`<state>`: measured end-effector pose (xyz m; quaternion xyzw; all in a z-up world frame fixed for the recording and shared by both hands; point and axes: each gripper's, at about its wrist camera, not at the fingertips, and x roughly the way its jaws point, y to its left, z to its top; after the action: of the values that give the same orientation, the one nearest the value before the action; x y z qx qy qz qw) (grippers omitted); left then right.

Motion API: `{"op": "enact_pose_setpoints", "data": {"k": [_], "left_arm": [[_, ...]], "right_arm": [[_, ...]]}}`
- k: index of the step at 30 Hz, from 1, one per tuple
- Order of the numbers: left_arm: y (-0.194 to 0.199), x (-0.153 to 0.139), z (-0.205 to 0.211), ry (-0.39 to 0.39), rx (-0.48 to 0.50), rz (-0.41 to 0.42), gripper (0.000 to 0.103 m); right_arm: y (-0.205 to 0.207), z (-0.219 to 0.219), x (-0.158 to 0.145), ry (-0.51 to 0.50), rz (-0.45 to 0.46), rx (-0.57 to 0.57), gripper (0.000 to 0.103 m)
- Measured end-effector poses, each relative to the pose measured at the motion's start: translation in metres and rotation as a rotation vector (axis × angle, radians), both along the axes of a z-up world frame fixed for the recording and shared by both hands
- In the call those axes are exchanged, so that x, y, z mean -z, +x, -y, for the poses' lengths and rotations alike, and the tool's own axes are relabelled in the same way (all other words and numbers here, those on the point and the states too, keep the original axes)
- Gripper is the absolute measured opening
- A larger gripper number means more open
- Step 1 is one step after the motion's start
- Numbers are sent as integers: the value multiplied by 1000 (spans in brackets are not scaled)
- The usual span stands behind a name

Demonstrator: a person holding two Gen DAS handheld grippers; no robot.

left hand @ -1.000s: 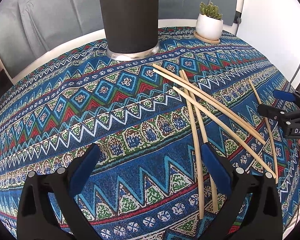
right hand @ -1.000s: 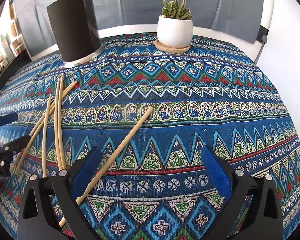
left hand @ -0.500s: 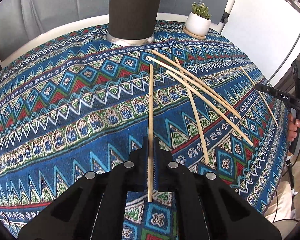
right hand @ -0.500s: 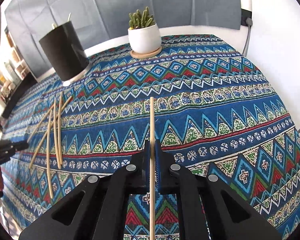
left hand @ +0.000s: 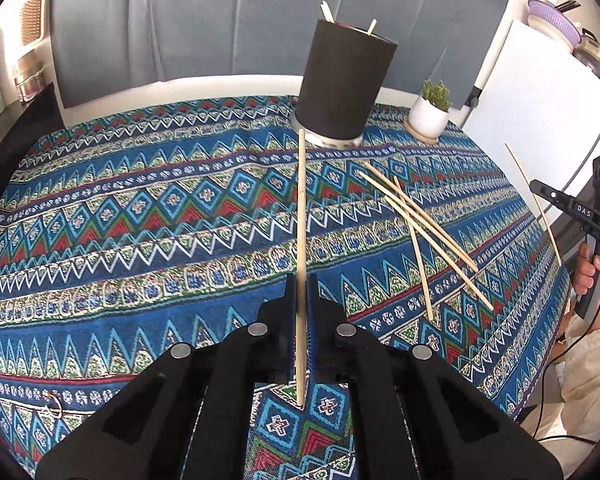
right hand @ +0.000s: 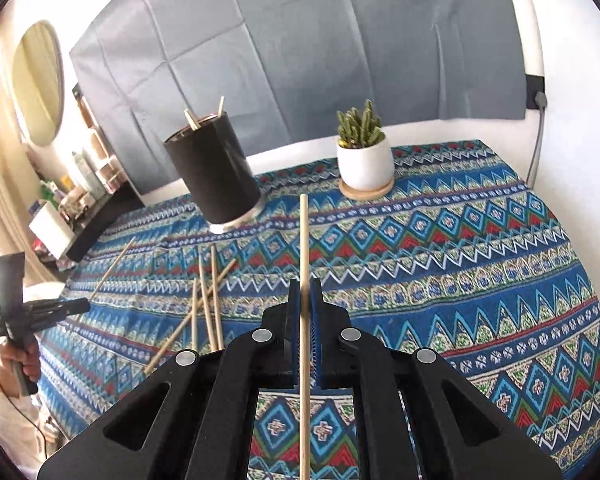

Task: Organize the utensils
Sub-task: 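Lift both held chopsticks upright and carry them over the black holder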

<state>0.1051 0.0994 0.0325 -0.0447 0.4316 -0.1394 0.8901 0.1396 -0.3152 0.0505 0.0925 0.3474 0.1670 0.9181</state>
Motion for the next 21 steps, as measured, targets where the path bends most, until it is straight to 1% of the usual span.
{"op": "enact_pose_setpoints", "data": {"k": [3,6,10,15,21], "left_arm": [[4,-14,-4,27,-6,37,5],[9,-29,-9,28,-15,61,5],[19,-48,-13,30,-18,90,5],[36,-72,-15,28,-12,134,5],[67,-105,-12,-5,4,199,5]], "right_arm": [[1,-14,-16,-35,50,-22,5],[5,-23,-30,-37,69,-52,5],[11,-31,-50,-38,114,-64,5],[30,-42,-76,-29,154,-82,5],[64,-66,-101,-23,205,-111,5]]}}
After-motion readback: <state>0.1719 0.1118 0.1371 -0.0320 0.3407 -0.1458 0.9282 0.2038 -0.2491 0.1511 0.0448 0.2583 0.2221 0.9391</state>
